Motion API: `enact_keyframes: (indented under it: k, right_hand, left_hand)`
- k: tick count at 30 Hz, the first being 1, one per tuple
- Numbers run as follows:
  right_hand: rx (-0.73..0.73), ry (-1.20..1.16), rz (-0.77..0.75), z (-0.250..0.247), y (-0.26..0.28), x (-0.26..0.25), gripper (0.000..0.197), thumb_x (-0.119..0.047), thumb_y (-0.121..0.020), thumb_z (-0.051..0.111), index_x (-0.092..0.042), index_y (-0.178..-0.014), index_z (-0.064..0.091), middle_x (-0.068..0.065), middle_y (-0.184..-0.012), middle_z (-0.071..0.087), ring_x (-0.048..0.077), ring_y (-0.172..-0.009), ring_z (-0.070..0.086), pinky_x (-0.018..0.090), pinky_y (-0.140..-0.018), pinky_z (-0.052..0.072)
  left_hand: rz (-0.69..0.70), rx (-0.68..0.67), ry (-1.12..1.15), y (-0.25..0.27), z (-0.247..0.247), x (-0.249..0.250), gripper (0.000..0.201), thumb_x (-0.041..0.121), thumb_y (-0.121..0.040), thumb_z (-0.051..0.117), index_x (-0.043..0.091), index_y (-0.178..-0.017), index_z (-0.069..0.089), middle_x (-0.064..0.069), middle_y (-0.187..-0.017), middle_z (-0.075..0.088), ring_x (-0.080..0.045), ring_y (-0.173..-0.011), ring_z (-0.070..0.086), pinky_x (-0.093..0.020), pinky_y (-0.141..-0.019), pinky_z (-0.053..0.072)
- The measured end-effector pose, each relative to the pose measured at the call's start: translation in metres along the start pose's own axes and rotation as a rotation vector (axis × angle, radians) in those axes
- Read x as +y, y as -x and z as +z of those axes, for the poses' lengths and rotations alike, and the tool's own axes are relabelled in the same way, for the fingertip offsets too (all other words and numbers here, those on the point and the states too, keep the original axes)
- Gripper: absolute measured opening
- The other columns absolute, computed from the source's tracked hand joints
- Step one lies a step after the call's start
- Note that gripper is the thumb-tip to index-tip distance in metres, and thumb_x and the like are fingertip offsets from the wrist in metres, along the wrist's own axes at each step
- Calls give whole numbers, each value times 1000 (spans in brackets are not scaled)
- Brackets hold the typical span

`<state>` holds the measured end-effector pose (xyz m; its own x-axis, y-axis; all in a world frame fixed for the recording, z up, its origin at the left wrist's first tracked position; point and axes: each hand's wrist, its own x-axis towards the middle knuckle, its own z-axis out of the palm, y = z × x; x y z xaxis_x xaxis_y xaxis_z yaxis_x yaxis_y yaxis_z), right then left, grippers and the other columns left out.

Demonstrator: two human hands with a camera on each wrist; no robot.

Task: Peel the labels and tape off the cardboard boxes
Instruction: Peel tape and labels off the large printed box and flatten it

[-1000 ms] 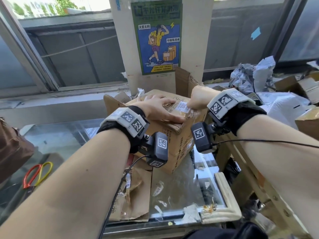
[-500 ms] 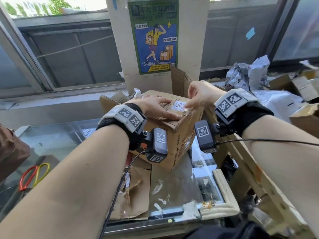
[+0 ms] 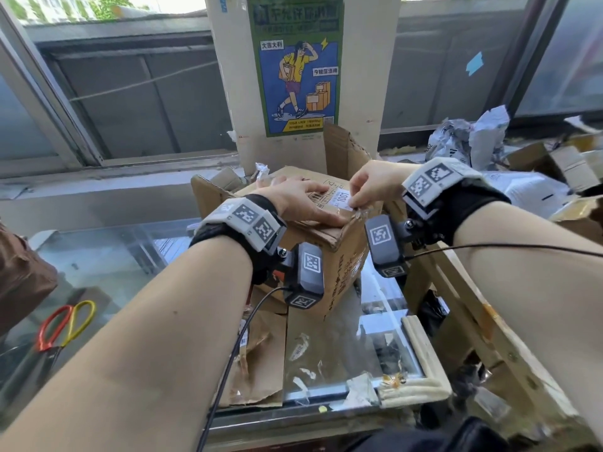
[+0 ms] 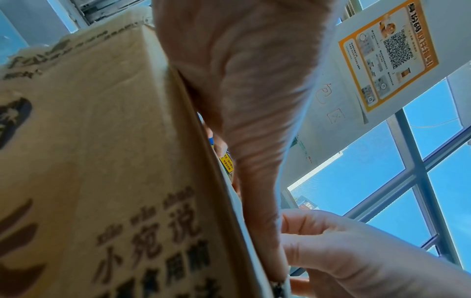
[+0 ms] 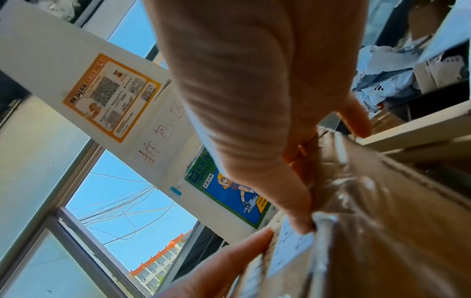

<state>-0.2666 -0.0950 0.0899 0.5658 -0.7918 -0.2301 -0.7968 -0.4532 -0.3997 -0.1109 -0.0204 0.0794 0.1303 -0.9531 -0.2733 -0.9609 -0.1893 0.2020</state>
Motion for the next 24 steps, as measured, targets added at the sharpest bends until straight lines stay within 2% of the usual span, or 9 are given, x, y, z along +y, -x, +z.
enact_keyframes:
  k: [4,7,10,12,13,16,18,21,24]
  right_hand:
    - [77,4,-131,8,4,0,21,-17,-87,65,-18,-67,59,-1,-78,59,14,-75,54,31,-71,45]
    - [135,117,-183,11,7,1,22,-22,-87,66,-19,-68,56,-7,-79,51,15,-80,51,28,-71,37]
    - [230,163,-155,9,10,3,15,-26,-84,70,-12,-86,64,-6,-84,52,15,-85,50,26,-72,36]
    - [263,159,-108,7,11,3,28,-25,-82,73,-10,-102,60,-2,-91,54,17,-86,53,29,-72,41]
    - [253,177,-83,6,10,2,30,-24,-82,73,-8,-104,59,0,-93,57,18,-86,54,29,-72,44]
    - [202,264,-4,5,5,-3,26,-26,-86,68,-1,-94,67,8,-93,67,18,-77,59,25,-61,45]
    - [167,289,43,7,2,-7,28,-29,-91,59,-1,-90,62,9,-91,64,20,-74,56,26,-56,40]
    - [77,349,106,11,-2,-13,28,-32,-97,46,-7,-91,55,7,-91,56,22,-82,52,28,-64,38]
    - [-13,353,114,10,-6,-14,30,-28,-97,45,-4,-100,62,7,-95,58,21,-85,52,27,-72,37]
  left_hand:
    - [-2,-15,29,-3,-2,-7,95,85,-57,59,55,-142,28,8,-159,20,-25,-146,9,-55,-117,11]
    - [0,-20,14,-4,-1,-6,104,89,-49,55,55,-143,27,8,-159,19,-25,-146,8,-54,-117,10]
    - [-17,7,16,-5,1,-4,97,87,-57,57,55,-143,27,6,-160,16,-27,-146,7,-53,-117,9]
    - [-22,6,38,-6,2,-3,95,85,-58,59,56,-142,27,6,-159,16,-28,-146,6,-53,-116,10]
    - [-18,6,35,-7,2,-1,94,85,-58,59,56,-142,28,7,-159,16,-28,-146,6,-53,-116,10]
    - [-1,2,12,-6,2,3,91,81,-64,59,53,-144,27,7,-160,15,-27,-146,6,-51,-116,8]
    - [7,2,8,-6,1,3,91,80,-65,59,52,-145,27,7,-160,15,-27,-146,6,-51,-116,7]
    - [18,10,-15,-5,3,4,89,80,-66,58,52,-144,27,7,-160,14,-25,-147,5,-53,-116,2]
    - [29,11,-28,-5,4,5,90,82,-65,58,53,-144,27,7,-160,14,-24,-147,5,-53,-115,-1]
